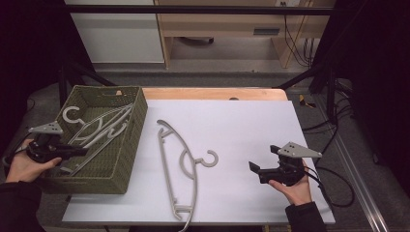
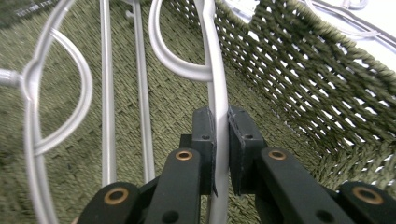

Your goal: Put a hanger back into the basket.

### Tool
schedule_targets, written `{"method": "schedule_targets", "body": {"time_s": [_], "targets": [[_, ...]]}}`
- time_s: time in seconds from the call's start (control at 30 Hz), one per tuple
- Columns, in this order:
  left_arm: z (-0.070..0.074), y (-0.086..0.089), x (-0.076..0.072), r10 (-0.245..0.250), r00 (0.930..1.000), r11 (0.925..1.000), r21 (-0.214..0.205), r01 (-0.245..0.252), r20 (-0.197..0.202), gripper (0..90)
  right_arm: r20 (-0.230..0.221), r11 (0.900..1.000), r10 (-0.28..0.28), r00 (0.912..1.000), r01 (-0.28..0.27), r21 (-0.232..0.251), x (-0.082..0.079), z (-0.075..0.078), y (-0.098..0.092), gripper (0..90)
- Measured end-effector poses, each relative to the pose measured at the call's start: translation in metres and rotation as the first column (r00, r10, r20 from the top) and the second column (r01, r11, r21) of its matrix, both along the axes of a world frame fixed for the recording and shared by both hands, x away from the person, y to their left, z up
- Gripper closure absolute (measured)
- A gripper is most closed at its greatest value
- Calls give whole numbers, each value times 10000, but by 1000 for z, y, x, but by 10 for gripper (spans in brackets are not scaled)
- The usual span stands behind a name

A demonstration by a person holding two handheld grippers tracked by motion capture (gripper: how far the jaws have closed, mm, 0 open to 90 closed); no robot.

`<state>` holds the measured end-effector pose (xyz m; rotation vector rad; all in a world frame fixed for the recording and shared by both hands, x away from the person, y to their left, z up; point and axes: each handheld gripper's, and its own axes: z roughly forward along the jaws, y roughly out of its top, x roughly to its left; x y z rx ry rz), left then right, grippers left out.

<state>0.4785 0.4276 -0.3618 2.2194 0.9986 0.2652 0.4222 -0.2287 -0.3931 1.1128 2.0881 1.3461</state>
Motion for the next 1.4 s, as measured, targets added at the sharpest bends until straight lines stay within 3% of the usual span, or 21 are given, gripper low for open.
{"method": "schedule_targets", "body": {"time_s": [0.23,0.43,0.47,0.5,0.53,0.7,0.73,0.77,0.87,0.93,0.97,1.0,1.07,1.17,1.23,1.37,1.4], "targets": [[-14,-3,2,80,9995,9998,-185,-86,-321,819,17,10000,-18,10000,18,40,0,0,0,33],[-18,-12,2,81,9994,9993,374,-68,-349,810,-2,10000,-14,10000,14,37,0,0,1,33],[-18,-18,2,61,9992,9966,826,-27,-401,809,-2,10000,-5,10000,5,48,0,0,1,33],[-18,-18,2,61,9992,9966,826,-27,-401,808,9,10000,17,10000,-17,13,0,0,0,33],[-18,-22,2,127,9997,9940,1085,-102,-220,807,16,10000,8,10000,-8,19,0,0,0,33],[-12,-32,2,304,9994,9927,1166,-323,183,757,-6,10000,-9,10000,9,30,0,0,0,33],[-11,-36,3,334,9992,9914,1261,-361,237,746,-16,10000,-10,10000,10,30,0,0,1,33],[-11,-45,5,344,9990,9854,1656,-389,301,732,-16,10000,-11,10000,11,31,0,0,1,33],[-13,-55,7,348,9987,9794,1976,-416,376,676,0,10000,-9,10000,9,89,0,1,0,33],[-16,-64,13,400,9990,9620,2694,-434,180,681,12,10000,-6,10000,6,56,-1,1,0,33],[-16,-64,13,400,9990,9620,2694,-434,180,695,9,10000,-1,10000,1,64,-1,1,0,33],[-17,-67,15,519,9984,9523,3000,-560,216,718,20,10000,35,10000,-35,34,-1,1,-1,33],[-17,-68,16,637,9975,9464,3153,-703,312,758,24,10000,16,10000,-16,34,-1,1,-1,33],[-17,-67,15,681,9971,9460,3153,-749,325,818,49,10000,26,10000,-27,20,-1,1,-1,33],[-17,-65,15,681,9974,9507,3018,-720,235,821,65,10000,28,10000,-28,27,-1,1,-1,33],[-17,-65,15,575,9981,9468,3160,-612,211,813,45,10000,23,10000,-23,24,-1,1,-1,34],[-18,-67,16,650,9974,9458,3166,-716,314,767,18,10000,-7,10000,7,58,-1,1,0,34]]}}
